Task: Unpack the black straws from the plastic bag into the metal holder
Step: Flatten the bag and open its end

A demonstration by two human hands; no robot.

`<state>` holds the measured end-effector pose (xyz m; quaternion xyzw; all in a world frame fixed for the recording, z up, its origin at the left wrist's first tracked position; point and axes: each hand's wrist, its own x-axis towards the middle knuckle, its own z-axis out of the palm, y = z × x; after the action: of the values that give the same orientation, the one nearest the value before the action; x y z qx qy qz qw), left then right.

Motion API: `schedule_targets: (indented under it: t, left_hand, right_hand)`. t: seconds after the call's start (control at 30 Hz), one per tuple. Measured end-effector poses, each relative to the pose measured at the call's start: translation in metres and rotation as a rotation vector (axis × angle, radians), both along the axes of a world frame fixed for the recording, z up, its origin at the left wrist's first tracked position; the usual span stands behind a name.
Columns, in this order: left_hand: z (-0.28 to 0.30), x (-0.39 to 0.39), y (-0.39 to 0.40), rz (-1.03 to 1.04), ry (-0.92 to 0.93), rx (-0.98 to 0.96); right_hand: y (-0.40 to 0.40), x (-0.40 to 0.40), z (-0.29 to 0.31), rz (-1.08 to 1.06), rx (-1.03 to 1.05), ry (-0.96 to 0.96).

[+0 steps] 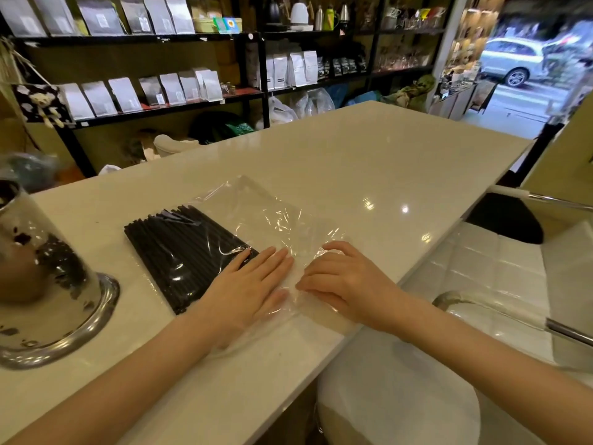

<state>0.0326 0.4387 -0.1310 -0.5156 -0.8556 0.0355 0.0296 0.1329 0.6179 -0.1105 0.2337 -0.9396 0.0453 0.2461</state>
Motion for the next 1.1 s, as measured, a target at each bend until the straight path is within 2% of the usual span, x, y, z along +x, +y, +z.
schedule_targets:
  t: [0.3,0.53,0.67,0.87,0.97,1.1]
  left_hand:
    - [-0.007,-0.001,-0.004,0.005,-0.042,0.076]
    - [0.005,-0.004,0.003,0.028,-0.097,-0.023]
    - [0.008,-0.003,0.005,0.035,-0.103,-0.026]
    - [0.009,0.002,-0.002,0.027,-0.095,0.086]
    - [0.011,0.009,-0.011,0.047,-0.096,0.148]
    - [0.013,0.014,-0.034,0.123,-0.103,0.24]
  right_hand:
    - [0.014,0.043,-0.008,0.001,0.098,0.15]
    - [0.01,0.065,-0.018,-0.027,0.12,0.056]
    - [0.006,0.073,-0.017,-0.069,0.038,-0.09]
    - [0.004,0.065,0.006,-0.118,-0.265,-0.323]
    - [0.003,0.04,0.018,-0.229,-0.369,-0.366]
    - [0.003,-0.011,0.029,-0.241,-0.399,-0.377]
